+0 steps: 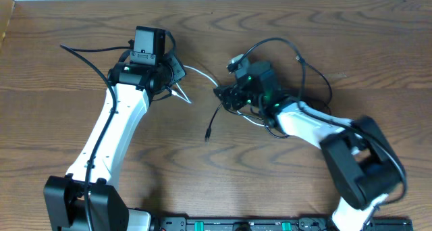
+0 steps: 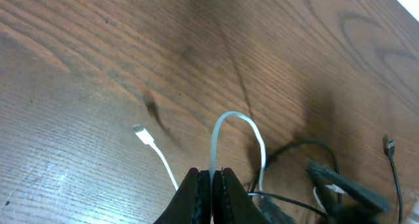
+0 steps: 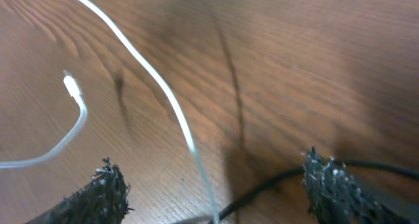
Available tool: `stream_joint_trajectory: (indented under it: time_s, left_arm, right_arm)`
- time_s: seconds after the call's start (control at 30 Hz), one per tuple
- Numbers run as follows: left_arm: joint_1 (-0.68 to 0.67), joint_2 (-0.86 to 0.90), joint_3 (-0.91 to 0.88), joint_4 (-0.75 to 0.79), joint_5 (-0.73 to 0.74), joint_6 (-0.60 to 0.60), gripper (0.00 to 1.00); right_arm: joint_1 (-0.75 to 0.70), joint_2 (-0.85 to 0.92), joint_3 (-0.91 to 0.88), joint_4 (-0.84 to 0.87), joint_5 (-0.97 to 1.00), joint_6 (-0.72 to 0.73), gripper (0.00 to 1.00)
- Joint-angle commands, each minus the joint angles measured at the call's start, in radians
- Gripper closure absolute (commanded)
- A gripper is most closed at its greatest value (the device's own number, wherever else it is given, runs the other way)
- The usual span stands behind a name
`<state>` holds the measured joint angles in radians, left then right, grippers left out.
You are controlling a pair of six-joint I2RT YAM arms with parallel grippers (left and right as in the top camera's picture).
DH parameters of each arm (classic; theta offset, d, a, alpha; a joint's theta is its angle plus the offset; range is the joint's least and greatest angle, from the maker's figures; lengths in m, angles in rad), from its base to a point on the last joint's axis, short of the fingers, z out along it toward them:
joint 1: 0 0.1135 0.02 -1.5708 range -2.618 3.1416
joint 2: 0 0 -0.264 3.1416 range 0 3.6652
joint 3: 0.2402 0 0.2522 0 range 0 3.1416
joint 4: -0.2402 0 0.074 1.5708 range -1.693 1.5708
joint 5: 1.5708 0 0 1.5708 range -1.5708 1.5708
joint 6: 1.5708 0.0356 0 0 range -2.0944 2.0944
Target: Untangle cables
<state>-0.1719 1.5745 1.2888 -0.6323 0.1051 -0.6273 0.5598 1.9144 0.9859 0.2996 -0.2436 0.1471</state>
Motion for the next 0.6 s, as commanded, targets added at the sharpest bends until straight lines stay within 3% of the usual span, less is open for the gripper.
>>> stream_joint_trajectory:
  time_s: [0.0, 0.1, 0.23, 0.43, 0.57]
  left_arm:
    - [0.003, -0.023, 0.002, -0.008, -0.012, 0.016, 0.92]
    - [0.003, -0.023, 0.002, -0.008, -0.012, 0.016, 0.92]
    - [0.003, -0.023, 0.002, -0.008, -0.012, 0.012, 0.92]
    - [0.003, -0.023, 0.002, -0.013, -0.008, 0.012, 0.92]
    - [0.003, -0.023, 0.002, -0.015, -0.009, 0.012, 0.92]
  right_arm:
    - [0.034, 0.039, 0.001, 0.033, 0.024, -0.014, 0.24]
    - [0.049, 0.051, 0.001, 0.023, 0.024, -0.014, 0.36]
    - [0.064, 0.058, 0.001, 0.007, 0.025, -0.016, 0.37]
    - [0.07, 0.08, 0.001, -0.027, 0.029, -0.048, 0.55]
    - [0.065, 0.085, 0.001, -0.054, 0.028, -0.047, 0.8]
